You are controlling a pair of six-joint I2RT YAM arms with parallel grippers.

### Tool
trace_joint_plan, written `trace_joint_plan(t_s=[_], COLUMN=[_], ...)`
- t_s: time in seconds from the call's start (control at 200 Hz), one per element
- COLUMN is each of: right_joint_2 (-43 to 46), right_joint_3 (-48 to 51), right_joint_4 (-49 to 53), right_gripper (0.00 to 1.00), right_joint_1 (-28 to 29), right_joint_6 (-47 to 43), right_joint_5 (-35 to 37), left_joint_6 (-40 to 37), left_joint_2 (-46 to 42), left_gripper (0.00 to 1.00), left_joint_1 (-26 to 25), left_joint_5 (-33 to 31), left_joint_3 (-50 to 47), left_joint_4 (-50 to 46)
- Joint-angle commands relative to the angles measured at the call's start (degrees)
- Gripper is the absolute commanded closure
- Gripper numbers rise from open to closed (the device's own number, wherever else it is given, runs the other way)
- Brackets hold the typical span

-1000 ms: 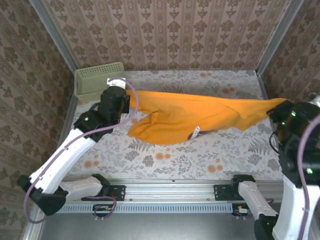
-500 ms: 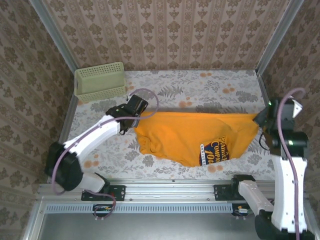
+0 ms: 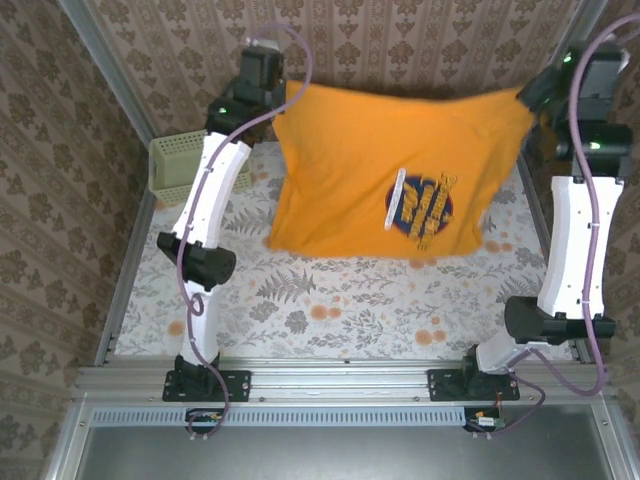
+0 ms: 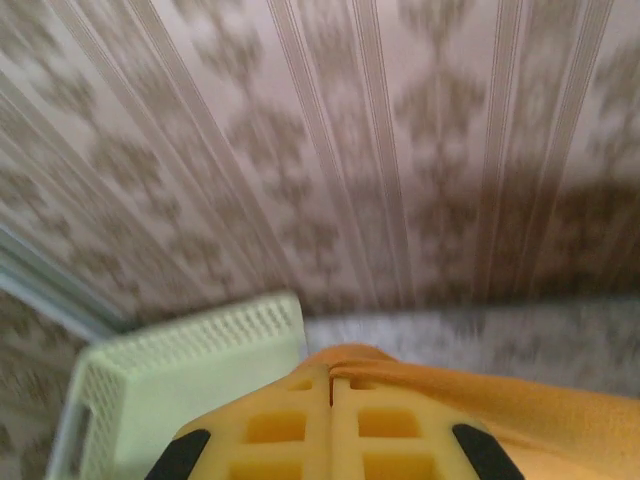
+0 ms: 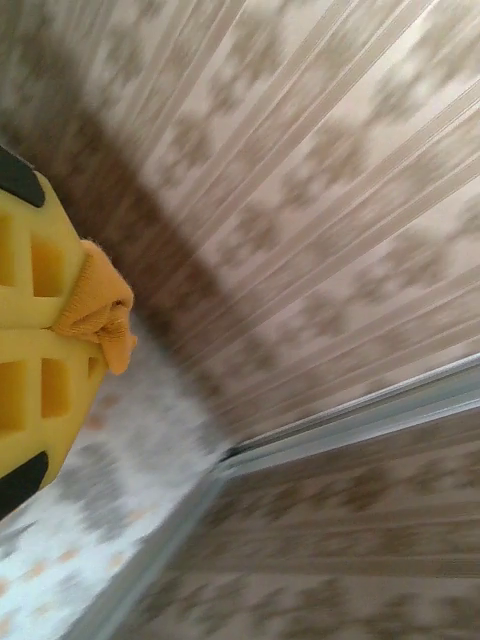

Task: Fold the inside-out t-shirt

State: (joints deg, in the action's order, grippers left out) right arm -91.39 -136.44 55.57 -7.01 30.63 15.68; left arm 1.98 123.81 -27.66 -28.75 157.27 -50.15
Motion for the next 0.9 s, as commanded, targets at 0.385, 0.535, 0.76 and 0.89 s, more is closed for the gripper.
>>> trace_joint_plan(t_s=[0.385, 0.535, 0.76, 0.89], right_joint_2=[26.7, 34.3, 43.5, 46.4], right_joint_3=[32.2, 44.8, 67.2, 72.9], right_joint_4=[-7.7, -0.5, 3.1, 5.1], right_gripper=[1.00, 1.00, 1.00, 1.00], right_joint_1=[-0.6, -0.7, -1.7, -3.9], right_joint_6=[-2.2, 1.3, 4.0, 4.9], right_joint_5=[-3.9, 2.4, 2.6, 2.7], left_joint_6=[-8.9, -3.7, 10.5, 17.7], left_joint_2=[-45.9, -52.9, -53.0, -50.9], left_gripper=[1.00, 1.00, 1.00, 0.87], left_joint_1=[-4.0, -9.7, -17.0, -23.3], left_joint_5=[4.7, 4.1, 5.3, 5.1], left_joint_3=[-66.9, -85.5, -107.7, -113.3], left_joint_4=[30.3, 28.6, 23.9, 22.1])
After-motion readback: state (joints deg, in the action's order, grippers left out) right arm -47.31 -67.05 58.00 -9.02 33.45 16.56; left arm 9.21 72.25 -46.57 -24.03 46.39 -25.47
